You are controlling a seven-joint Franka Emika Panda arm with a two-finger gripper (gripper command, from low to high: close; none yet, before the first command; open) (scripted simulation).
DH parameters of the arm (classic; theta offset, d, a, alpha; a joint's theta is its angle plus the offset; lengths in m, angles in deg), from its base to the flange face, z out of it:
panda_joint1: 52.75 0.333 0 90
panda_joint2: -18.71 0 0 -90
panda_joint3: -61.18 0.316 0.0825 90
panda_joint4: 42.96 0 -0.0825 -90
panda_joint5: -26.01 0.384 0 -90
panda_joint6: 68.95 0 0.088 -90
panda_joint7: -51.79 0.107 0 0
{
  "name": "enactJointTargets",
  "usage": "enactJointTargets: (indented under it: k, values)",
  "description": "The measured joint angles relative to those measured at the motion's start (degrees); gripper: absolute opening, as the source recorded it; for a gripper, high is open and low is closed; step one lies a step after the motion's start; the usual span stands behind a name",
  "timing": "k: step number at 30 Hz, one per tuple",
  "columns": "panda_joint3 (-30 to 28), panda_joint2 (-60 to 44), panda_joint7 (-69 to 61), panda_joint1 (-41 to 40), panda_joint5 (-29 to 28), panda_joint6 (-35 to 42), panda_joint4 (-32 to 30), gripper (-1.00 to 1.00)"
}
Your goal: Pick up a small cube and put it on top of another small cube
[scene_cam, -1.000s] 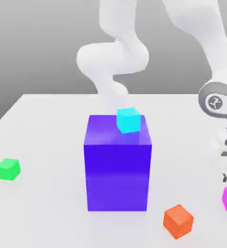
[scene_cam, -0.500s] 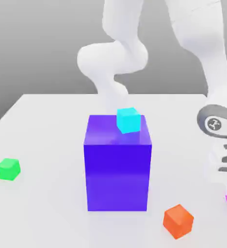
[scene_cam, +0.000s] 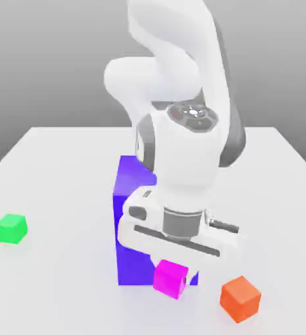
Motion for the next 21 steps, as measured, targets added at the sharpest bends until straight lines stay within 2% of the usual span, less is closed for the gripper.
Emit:
enactJointTargets:
  k: [4, 8, 11, 17, 18, 21]
  values:
    - [-5.7, 3.1, -9.2, -9.8, 2.2, 0.1, -2.6, -1.00]
    - [-12.7, 6.7, -23.5, -27.4, 5.6, 1.0, -4.9, -1.00]
    - [-14.2, 9.0, -32.6, -41.2, 8.2, 1.4, -6.7, -1.00]
    - [-11.0, 0.4, -38.0, -41.0, 12.0, -7.4, -6.9, -1.00]
    - [-10.7, -1.3, -38.3, -41.3, 12.4, -9.0, -6.8, 1.00]
    - [-10.7, -1.3, -38.3, -41.3, 12.4, -9.0, -6.8, 1.00]
